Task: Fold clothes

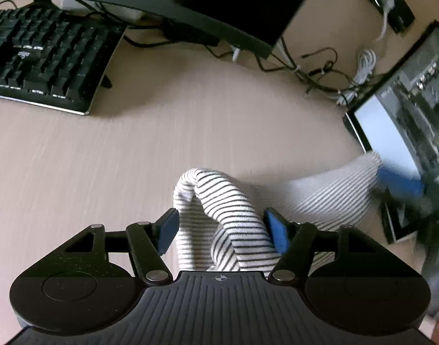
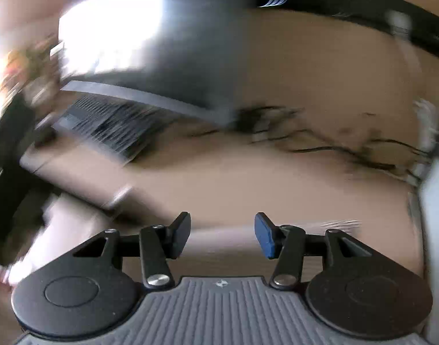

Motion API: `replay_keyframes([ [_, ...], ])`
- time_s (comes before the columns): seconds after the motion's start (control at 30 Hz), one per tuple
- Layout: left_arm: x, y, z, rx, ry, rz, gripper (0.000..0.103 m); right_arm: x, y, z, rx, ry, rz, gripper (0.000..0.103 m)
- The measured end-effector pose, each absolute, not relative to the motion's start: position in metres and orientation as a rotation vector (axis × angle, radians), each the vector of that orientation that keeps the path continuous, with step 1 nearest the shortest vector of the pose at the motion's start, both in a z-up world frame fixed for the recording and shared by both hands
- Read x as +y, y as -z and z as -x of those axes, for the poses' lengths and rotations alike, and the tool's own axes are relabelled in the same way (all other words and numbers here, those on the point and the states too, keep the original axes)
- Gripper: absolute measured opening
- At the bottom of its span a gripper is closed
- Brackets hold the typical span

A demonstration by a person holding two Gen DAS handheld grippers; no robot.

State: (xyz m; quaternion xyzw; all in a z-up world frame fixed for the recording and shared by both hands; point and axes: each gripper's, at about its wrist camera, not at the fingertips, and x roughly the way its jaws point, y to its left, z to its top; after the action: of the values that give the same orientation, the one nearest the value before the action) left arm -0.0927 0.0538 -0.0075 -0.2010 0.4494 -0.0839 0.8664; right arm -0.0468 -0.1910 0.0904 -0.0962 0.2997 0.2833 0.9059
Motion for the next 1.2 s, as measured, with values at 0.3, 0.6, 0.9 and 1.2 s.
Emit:
replay_keyframes([
  [0.3,0.054,0.007,0.099,0.939,0.187,0.394,0.080,-0.215,-0.045,0.022,0.666,-0.325,0.295,0.053],
  [0.6,0.026,0.012,0.070,0.961,0.242,0.308,0.081,-0.238,-0.034,0.080,0.697,-0.216,0.132,0.058],
  [0.9,0.014,-0.017,0.072,0.941,0.238,0.244,0.080,-0.278,-0.043,0.099,0.786,-0.205,0.012,0.086],
  [1.2,0.010,-0.016,0.103,1.056,0.330,0.325,0.078,-0.297,-0.024,0.095,0.847,-0.238,-0.175,0.088],
])
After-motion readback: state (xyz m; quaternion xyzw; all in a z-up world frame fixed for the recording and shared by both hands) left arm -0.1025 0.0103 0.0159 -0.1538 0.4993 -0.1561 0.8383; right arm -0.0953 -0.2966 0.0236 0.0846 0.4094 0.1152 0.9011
